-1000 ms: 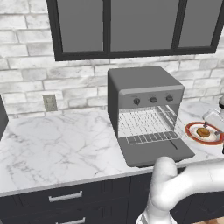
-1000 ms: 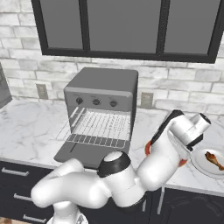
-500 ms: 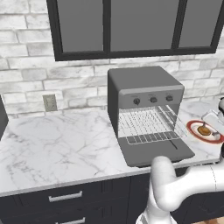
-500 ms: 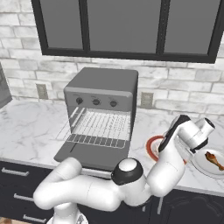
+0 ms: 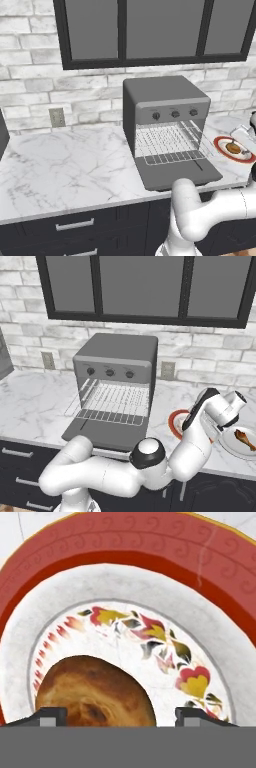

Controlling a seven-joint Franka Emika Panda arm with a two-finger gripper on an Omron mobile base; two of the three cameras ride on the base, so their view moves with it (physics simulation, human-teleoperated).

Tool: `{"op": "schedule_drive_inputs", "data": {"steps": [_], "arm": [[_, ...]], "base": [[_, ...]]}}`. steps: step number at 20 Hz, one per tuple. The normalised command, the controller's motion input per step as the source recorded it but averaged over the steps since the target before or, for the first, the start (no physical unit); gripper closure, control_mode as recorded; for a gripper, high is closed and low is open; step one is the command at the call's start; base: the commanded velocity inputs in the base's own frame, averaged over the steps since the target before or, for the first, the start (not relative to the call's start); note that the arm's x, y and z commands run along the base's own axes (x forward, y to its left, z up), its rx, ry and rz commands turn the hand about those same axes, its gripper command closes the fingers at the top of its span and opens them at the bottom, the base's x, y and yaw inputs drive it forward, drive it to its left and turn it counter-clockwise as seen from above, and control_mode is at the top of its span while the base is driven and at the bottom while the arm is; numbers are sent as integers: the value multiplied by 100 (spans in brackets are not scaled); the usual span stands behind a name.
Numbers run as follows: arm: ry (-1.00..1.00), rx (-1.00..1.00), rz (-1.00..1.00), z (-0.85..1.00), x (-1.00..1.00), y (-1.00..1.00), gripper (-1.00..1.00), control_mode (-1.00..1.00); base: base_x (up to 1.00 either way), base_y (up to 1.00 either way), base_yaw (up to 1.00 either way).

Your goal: Open the toaster oven door. Place the bread on the top rack in the toaster oven and place the chicken drumstick on the bottom rack.

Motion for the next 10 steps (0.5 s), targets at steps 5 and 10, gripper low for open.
{"op": "schedule_drive_inputs", "data": {"steps": [5, 10], "arm": [[0, -6, -6, -92, -5, 23, 100, -100], [-3, -4, -2, -65, -13, 12, 100, -100]], "base": [[0, 0, 0], [0, 0, 0]]}}
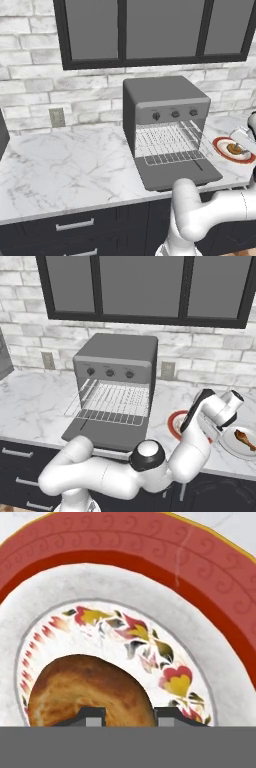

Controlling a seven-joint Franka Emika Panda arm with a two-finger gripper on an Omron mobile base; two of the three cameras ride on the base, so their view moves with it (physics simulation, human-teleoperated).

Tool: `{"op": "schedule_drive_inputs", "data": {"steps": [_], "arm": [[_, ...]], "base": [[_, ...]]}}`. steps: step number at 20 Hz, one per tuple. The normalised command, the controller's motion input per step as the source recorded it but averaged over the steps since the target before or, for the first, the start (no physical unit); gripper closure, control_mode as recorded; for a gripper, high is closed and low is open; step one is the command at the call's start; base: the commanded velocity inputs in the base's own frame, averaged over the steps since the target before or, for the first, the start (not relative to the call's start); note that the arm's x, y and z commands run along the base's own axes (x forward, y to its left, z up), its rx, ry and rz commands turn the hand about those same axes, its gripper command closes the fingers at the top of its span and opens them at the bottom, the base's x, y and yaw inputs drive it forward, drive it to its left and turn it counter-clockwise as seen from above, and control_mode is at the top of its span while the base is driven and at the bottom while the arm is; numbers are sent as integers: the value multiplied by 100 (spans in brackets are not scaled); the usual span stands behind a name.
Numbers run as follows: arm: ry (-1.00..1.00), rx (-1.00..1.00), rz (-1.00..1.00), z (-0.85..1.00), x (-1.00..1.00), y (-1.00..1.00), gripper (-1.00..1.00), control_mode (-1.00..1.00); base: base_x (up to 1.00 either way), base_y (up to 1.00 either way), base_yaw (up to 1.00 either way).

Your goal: Open the toaster oven door. Place the bread on the top rack in the toaster oven and place the chicken drumstick on the bottom rack.

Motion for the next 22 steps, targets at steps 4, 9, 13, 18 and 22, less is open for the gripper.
{"op": "schedule_drive_inputs", "data": {"steps": [4, 9, 13, 18, 22], "arm": [[-6, -4, 0, -14, -5, 15, 100, -100], [-1, -1, 0, 10, 0, 2, 100, -100], [0, -1, 0, 62, -19, 10, 100, -100], [-5, -3, 0, 79, -57, 38, 100, -100], [-11, -2, 0, 69, -55, 78, 100, -100]], "base": [[0, 0, 0], [0, 0, 0], [0, 0, 0], [0, 0, 0], [0, 0, 0]]}}
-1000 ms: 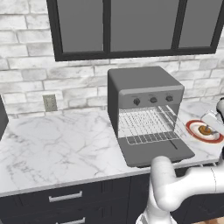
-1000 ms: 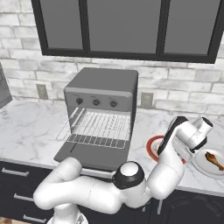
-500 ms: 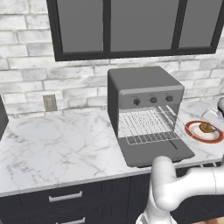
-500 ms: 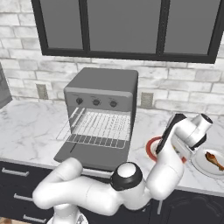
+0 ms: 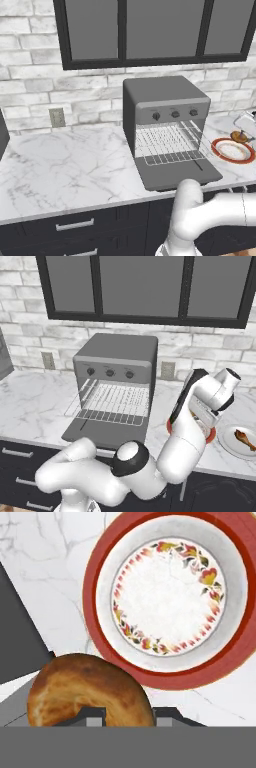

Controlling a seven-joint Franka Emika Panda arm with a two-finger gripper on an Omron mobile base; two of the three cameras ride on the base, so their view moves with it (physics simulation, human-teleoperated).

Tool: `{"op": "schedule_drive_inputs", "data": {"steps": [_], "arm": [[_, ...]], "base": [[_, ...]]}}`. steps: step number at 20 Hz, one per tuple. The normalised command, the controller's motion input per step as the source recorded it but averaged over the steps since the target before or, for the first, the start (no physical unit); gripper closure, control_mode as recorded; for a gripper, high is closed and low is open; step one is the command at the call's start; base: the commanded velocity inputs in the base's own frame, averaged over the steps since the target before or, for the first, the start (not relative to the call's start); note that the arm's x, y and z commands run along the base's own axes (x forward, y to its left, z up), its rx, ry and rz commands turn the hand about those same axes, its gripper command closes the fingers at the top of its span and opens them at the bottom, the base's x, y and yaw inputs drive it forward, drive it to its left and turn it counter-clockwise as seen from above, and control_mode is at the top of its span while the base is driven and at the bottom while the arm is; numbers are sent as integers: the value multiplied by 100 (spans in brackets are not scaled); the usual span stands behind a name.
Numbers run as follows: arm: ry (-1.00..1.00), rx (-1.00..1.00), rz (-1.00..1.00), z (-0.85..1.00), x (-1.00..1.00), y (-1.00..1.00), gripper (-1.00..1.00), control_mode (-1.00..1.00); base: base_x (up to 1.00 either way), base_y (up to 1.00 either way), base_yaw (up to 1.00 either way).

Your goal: Open the toaster oven door. Place the bread on the top rack in the toaster oven and place the chicken drumstick on the bottom rack.

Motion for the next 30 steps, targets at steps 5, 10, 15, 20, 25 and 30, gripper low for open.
{"op": "schedule_drive_inputs", "data": {"steps": [5, 10, 15, 20, 25, 30], "arm": [[-4, -2, 0, 30, -57, 100, 100, -100], [-2, -7, 0, 26, -34, 100, 100, -100], [0, -8, 0, 9, -11, 100, 100, -100], [-1, -8, -1, 0, 0, 100, 100, -100], [0, -3, -9, 0, 32, 81, 100, -100], [-1, 0, -10, -28, 31, 45, 100, -100]], "base": [[0, 0, 0], [0, 0, 0], [0, 0, 0], [0, 0, 0], [0, 0, 0], [0, 0, 0]]}}
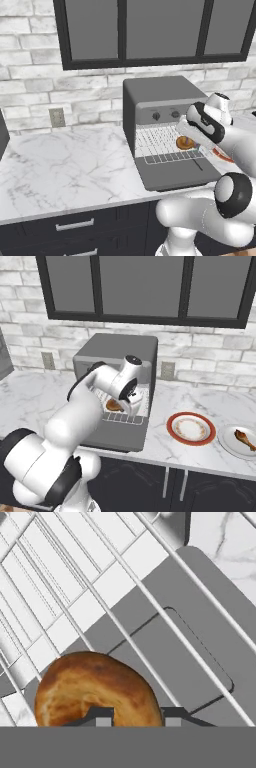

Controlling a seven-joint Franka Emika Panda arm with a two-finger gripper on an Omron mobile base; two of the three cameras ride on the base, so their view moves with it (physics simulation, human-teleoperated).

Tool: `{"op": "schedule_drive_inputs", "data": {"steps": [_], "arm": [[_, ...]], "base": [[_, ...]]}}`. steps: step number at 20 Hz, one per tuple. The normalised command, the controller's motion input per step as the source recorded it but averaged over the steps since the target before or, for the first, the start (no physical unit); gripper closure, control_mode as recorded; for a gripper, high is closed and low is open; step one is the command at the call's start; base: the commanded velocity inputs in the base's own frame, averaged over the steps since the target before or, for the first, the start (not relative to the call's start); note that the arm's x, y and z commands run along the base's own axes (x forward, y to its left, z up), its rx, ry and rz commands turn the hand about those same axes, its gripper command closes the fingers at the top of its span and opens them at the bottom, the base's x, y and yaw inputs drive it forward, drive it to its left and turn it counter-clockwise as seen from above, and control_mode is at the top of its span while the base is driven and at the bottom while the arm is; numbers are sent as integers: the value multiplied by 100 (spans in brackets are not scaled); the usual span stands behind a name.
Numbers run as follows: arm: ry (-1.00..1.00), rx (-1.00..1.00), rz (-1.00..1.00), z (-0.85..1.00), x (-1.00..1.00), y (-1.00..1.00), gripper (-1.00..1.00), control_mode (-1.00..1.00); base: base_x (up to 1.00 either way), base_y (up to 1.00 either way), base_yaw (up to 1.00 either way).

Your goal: Open the toaster oven door. Place the bread on the top rack in the toaster oven and place the chicken drumstick on the bottom rack.

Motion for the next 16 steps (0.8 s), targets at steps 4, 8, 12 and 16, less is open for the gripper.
{"op": "schedule_drive_inputs", "data": {"steps": [4, 8, 12, 16], "arm": [[0, 0, -7, -38, 28, 18, -100, -100], [-3, 3, -3, 17, -11, 0, -100, -100], [-4, 5, -1, 36, -30, 0, -100, -100], [0, 3, 3, 15, -71, 0, -100, -100]], "base": [[0, 0, 0], [0, 0, 0], [0, 0, 0], [0, 0, 0]]}}
